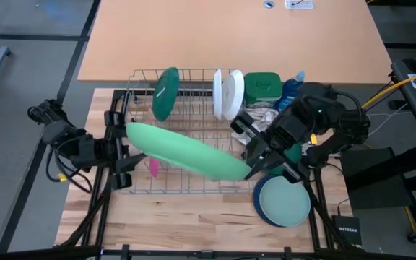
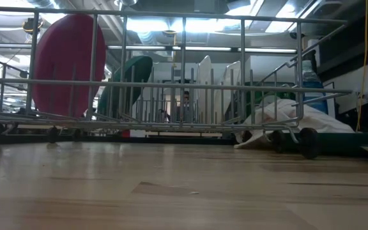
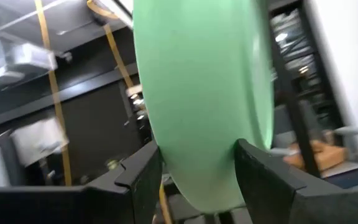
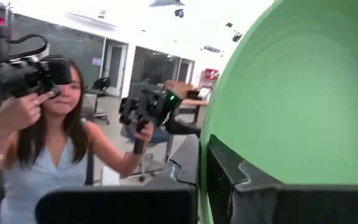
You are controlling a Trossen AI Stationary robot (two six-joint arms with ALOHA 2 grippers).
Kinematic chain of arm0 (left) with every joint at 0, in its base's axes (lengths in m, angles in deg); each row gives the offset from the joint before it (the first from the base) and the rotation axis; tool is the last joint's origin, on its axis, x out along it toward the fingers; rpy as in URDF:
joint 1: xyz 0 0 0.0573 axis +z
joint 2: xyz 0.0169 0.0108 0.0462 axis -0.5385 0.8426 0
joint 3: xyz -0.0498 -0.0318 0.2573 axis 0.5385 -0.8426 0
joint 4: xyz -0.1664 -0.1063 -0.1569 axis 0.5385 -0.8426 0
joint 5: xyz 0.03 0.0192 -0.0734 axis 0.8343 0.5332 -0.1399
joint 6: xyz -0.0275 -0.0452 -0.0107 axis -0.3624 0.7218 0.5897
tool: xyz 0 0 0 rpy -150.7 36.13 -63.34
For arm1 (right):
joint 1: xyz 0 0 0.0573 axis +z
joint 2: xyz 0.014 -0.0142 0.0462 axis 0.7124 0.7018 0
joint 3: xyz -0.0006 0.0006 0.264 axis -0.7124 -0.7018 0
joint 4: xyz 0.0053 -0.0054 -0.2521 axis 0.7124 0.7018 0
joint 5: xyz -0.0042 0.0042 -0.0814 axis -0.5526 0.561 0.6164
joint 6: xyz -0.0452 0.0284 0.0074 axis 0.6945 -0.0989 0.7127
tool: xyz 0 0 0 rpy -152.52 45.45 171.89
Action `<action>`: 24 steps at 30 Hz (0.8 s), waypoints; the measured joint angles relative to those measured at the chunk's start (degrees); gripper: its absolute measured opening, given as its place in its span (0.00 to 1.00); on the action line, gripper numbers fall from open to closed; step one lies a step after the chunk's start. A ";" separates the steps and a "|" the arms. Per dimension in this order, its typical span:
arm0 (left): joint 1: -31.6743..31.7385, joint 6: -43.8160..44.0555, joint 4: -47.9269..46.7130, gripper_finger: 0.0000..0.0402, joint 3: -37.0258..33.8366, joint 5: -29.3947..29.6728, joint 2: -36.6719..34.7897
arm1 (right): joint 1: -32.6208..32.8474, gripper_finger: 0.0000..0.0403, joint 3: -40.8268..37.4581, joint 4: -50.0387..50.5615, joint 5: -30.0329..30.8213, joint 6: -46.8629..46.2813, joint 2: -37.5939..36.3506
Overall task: Sort dishes
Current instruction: Put the light green plate in the dish rack
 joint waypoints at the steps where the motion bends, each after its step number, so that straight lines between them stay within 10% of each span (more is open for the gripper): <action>1: 0.02 -0.02 0.00 0.46 -0.02 1.31 0.02 | 0.00 0.03 0.00 -0.55 0.72 0.00 -0.01; 24: 2.60 5.61 1.28 0.46 -0.02 4.14 -0.01 | 0.07 0.03 0.13 4.73 2.49 1.21 2.22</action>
